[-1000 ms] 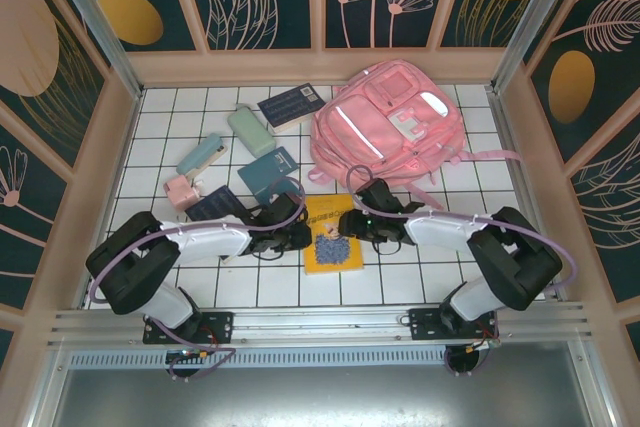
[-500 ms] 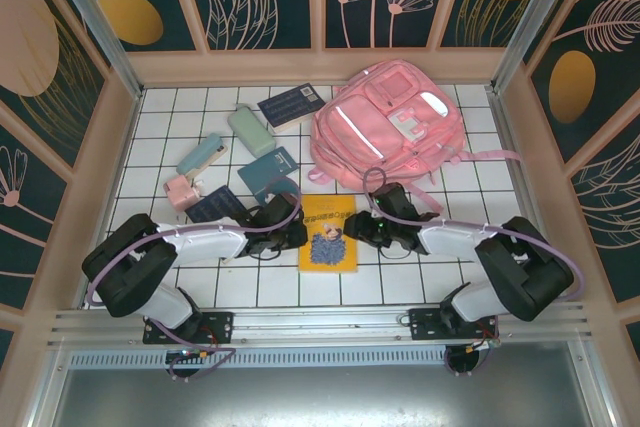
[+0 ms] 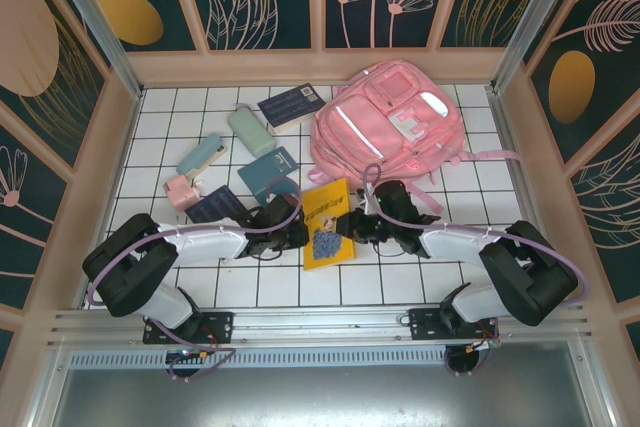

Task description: Pack the student bag

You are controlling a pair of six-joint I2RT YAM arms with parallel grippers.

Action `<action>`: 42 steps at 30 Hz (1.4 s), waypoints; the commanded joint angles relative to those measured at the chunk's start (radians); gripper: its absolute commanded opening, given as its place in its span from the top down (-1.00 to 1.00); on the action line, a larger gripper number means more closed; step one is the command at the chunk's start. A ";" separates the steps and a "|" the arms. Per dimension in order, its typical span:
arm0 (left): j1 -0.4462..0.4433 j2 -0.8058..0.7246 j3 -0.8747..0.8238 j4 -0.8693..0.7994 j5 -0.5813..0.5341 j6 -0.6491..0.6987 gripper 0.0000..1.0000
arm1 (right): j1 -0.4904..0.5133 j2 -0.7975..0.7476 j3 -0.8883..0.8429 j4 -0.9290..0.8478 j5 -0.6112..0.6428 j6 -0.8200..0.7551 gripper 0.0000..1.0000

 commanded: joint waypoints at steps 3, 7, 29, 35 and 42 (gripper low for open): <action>-0.015 -0.063 0.055 -0.167 -0.049 0.018 0.44 | -0.007 -0.060 0.059 -0.109 0.084 -0.064 1.00; 0.000 -0.131 0.116 -0.214 -0.115 0.020 0.03 | -0.051 -0.099 0.080 -0.148 0.075 -0.078 1.00; 0.295 -0.091 0.330 0.133 0.274 0.003 -0.80 | -0.366 -0.044 0.404 -0.033 -0.292 -0.027 1.00; 0.354 -0.005 0.385 0.291 0.469 -0.080 -0.64 | -0.387 -0.007 0.435 0.140 -0.402 0.072 1.00; 0.373 0.046 0.403 0.393 0.552 -0.132 -0.53 | -0.399 0.021 0.462 0.262 -0.459 0.145 1.00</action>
